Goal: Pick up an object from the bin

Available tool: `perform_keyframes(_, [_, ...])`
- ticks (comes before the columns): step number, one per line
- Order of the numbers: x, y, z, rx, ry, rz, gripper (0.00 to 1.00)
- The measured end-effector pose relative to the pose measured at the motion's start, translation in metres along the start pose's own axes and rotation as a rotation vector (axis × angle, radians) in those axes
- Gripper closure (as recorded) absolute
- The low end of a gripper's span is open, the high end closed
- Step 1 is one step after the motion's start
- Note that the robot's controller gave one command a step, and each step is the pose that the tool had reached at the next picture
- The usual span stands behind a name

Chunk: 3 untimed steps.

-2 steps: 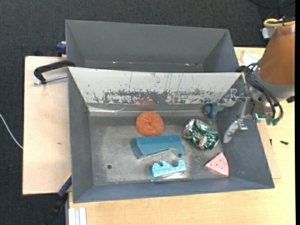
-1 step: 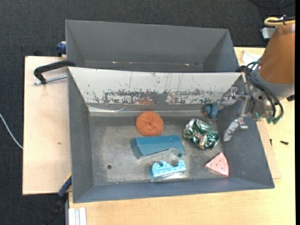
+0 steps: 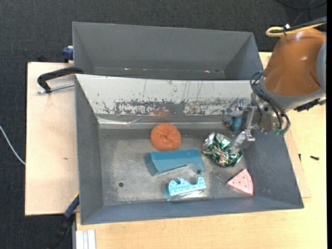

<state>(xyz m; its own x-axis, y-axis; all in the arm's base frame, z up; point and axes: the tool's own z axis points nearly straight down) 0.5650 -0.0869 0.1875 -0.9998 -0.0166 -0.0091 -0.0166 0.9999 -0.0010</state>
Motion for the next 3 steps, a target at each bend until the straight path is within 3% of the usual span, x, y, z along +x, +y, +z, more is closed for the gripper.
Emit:
perform_keyframes(1, [0.008, 0.006, 0.056, -0.002, 0.005, -0.116, 0.00])
perform_keyframes(2, [0.006, 0.006, 0.106, -0.002, 0.006, -0.081, 0.00])
perform_keyframes(3, [0.006, 0.005, 0.113, -0.003, 0.004, -0.051, 0.00])
